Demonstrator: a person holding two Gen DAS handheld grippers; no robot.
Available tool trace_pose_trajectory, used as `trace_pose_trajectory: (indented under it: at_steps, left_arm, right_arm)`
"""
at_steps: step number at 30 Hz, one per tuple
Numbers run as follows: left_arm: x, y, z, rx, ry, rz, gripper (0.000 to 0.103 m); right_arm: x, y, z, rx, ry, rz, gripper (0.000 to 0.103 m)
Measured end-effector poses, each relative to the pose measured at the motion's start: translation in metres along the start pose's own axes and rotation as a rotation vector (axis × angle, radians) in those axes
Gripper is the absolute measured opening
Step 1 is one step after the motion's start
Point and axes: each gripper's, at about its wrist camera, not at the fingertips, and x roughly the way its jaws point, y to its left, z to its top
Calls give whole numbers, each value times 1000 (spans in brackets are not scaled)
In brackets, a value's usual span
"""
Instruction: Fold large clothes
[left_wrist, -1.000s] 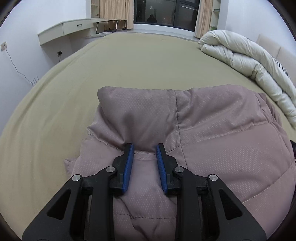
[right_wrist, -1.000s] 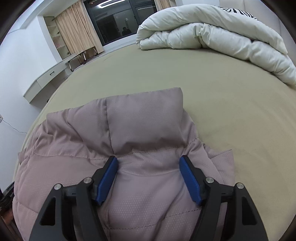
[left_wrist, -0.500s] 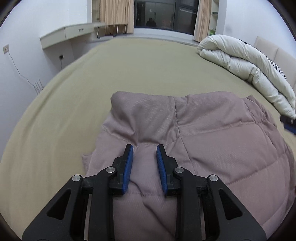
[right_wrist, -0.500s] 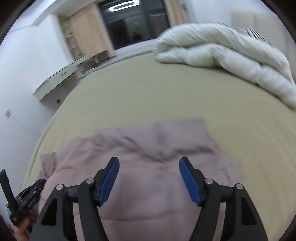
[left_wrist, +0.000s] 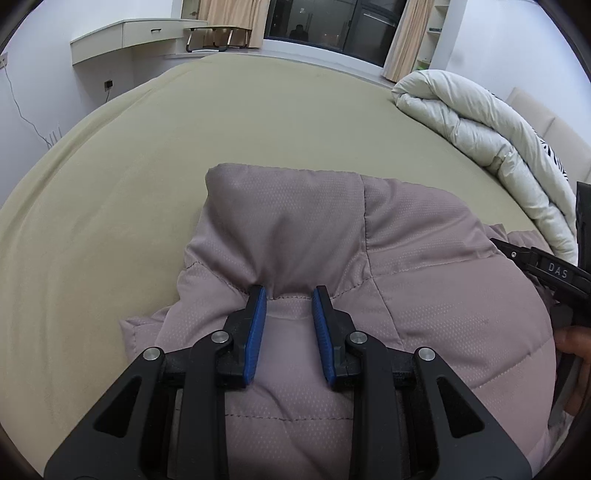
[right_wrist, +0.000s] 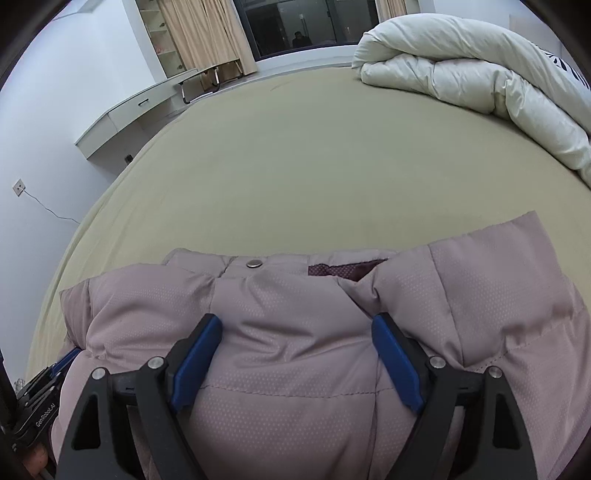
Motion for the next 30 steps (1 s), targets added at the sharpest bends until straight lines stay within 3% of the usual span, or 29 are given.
trace_pose_trajectory:
  at_steps: [4, 8, 10, 12, 15, 19, 23, 26, 28, 30]
  left_arm:
    - [7, -1, 6, -1, 5, -1, 25]
    - [8, -12, 13, -1, -13, 7, 25]
    - [2, -12, 7, -3, -27, 10, 25]
    - [0, -13, 5, -1, -30, 11, 25]
    - [-3, -17, 1, 13, -31, 19, 25]
    - [-5, -16, 0, 3, -15, 18, 25]
    - [-38, -26, 2, 40, 14, 58, 25]
    - [-88, -36, -19, 52, -41, 39, 26]
    - [-100, -43, -40, 78, -48, 53, 26]
    - [-92, -51, -60, 138, -48, 93, 26]
  right_arm:
    - [-14, 7, 5, -10, 2, -34, 82]
    - [-91, -2, -19, -13, -134, 0, 81]
    - [-114, -18, -39, -28, -181, -79, 84]
    - [-105, -50, -66, -2, -111, -118, 88]
    - [-102, -76, -90, -29, -184, -20, 90]
    - [-94, -69, -88, -47, -187, -82, 93]
    - [-111, -63, -76, -7, -113, -131, 91]
    - [-154, -63, -81, 58, -191, -90, 87]
    - [-173, -59, -93, 32, -245, -140, 88]
    - [-153, -60, -104, -7, -140, -186, 97]
